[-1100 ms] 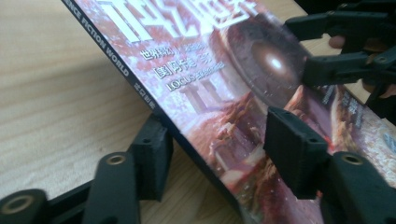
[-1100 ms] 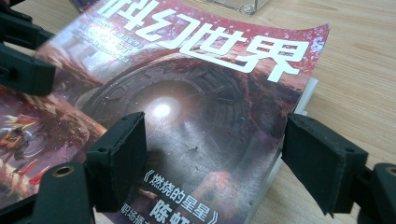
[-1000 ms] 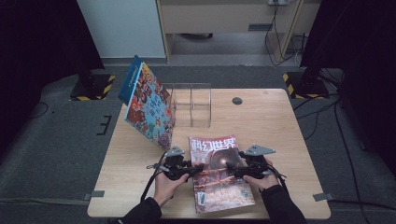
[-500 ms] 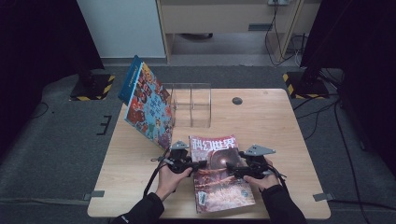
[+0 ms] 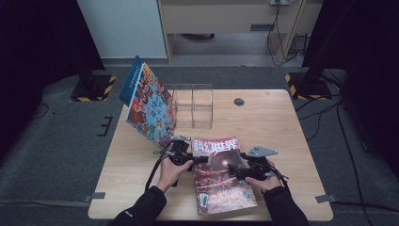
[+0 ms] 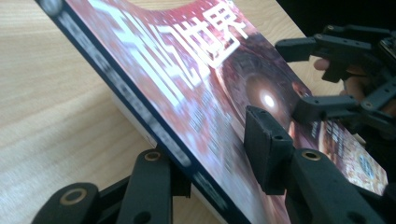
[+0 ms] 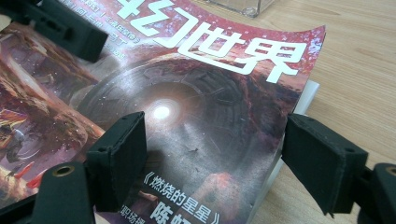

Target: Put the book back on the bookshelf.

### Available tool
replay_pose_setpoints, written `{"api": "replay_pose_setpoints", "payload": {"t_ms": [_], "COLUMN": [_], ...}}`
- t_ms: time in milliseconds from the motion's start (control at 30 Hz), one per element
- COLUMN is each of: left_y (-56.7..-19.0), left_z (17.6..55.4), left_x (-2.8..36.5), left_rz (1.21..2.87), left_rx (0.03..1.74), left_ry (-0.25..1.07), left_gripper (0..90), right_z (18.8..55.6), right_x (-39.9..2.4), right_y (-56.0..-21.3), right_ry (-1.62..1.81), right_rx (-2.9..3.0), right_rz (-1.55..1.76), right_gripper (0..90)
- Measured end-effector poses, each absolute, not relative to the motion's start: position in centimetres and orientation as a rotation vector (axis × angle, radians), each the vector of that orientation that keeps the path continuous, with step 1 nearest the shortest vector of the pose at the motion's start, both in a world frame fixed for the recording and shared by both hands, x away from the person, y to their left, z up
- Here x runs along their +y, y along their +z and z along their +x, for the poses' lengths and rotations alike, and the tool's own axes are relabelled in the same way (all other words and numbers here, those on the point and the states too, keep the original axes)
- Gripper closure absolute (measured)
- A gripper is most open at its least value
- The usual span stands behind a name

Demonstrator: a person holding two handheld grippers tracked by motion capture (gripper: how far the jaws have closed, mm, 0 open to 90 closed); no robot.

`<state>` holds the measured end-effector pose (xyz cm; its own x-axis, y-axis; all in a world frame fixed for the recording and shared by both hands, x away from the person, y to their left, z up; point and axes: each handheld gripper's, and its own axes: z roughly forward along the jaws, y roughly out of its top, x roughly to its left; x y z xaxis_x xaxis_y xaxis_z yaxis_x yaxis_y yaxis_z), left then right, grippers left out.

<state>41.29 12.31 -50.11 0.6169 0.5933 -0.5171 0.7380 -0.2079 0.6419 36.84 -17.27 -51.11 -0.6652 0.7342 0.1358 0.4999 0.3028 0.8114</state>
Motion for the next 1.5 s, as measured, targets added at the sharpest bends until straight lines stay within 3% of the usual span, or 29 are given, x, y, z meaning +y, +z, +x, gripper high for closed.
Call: {"api": "replay_pose_setpoints", "payload": {"t_ms": [767,1500], "left_y": [-49.3,-44.9], "left_z": [41.5,39.0], "left_x": [12.2,12.4], "left_rz": [1.911,1.822], "left_rx": [1.046,0.857], "left_ry": [-0.163,-0.078], "left_gripper": [68.4,78.5], "right_z": [37.0,38.5], "right_x": [-17.3,-17.3], "right_y": [-51.1,-49.4], "right_ry": [1.292,1.459], "right_rx": [2.326,2.236], "right_rz": [1.114,1.136], "right_gripper": [21.1,19.5]}}
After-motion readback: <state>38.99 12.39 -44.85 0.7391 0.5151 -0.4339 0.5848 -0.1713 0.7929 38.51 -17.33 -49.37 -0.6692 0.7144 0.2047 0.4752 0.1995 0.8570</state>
